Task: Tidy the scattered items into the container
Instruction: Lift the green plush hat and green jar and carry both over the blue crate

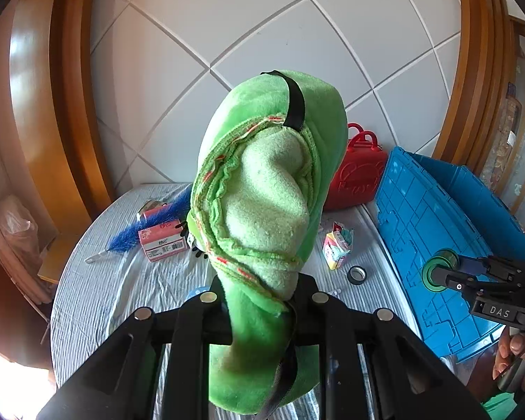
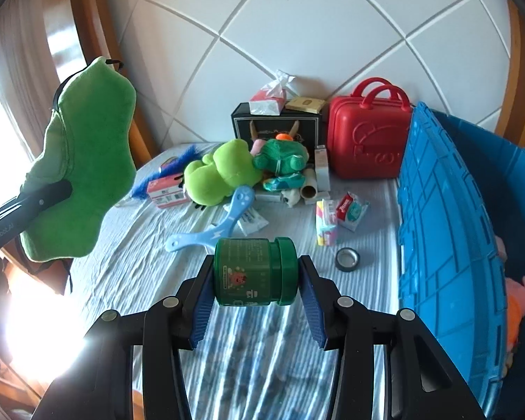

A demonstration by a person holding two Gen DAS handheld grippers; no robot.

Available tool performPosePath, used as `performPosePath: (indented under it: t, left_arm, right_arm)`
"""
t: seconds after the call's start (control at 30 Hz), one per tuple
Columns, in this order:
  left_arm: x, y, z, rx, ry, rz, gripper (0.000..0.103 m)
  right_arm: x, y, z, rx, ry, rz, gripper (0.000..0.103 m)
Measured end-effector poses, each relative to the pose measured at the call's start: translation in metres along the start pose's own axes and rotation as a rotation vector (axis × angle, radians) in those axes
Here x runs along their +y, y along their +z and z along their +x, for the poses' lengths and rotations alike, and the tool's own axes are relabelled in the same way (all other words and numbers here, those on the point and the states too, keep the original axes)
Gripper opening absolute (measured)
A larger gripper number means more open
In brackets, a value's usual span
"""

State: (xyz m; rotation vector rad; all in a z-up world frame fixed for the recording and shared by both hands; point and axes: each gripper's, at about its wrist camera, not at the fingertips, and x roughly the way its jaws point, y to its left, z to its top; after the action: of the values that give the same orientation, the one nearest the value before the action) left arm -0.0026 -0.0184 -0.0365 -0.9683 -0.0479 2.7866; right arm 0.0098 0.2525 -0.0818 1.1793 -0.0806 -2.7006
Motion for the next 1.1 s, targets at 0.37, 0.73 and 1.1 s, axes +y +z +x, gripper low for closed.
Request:
performPosePath:
  t: [0.37,0.73,1.1]
  left_arm:
    - [-0.023,0.004,-0.029,-0.029,0.037,0.004,0.019]
    - [-0.046,0.011,-0.048,-0.058,0.056,0.027,0.019]
    - [-0.079,0.017,-0.045,-0.046,0.058,0.056,0.019]
  right_arm:
    - [-0.011,0.010,-0.039,-0.044,0.030,-0.023,0.045]
    - [-0.017,0.018,-0.070,-0.104,0.066,-0.046,0.045]
    - [-0.043,0.018,-0.090,-0.132,0.074,-0.036,0.045]
